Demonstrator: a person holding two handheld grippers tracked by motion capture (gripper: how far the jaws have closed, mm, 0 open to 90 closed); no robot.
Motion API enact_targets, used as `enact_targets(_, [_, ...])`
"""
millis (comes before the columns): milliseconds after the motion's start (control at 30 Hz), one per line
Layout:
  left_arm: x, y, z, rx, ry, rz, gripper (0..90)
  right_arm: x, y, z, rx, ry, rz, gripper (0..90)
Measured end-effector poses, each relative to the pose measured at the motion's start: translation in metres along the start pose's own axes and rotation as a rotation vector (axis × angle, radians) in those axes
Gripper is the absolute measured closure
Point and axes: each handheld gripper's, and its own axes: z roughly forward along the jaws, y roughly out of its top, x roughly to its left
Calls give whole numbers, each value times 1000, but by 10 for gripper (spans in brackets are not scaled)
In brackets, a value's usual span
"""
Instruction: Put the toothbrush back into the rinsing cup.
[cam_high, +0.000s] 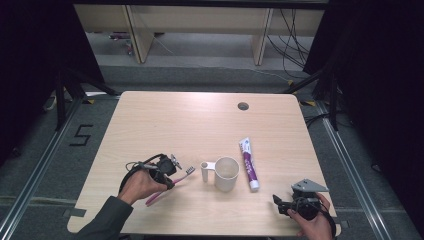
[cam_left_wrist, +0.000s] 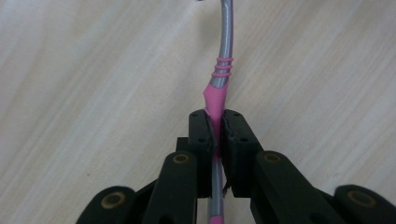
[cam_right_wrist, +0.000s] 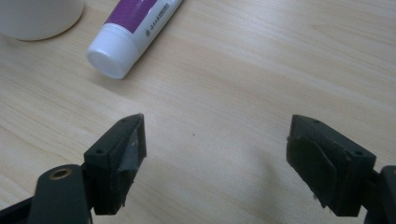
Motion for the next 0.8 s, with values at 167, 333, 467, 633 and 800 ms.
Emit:
enact_targets(167, [2,-2,-11,-83,14,-7,824,0,0,0,1,-1,-2,210])
enact_targets(333, [4,-3,-23,-198,29,-13,825,-2,0,2,-16,-1,-34,210])
enact_targets(467, [4,-3,-28,-259,9,-17,824,-2,0,1,-12,-9,-18,210])
enact_targets(633, [6,-5,-30,-388,31,-44,824,-4,0,2,-27,5,-42,210])
enact_targets(800, [4,-7,-33,-501,39,-70,823,-1,0,1,-3,-1,6,210])
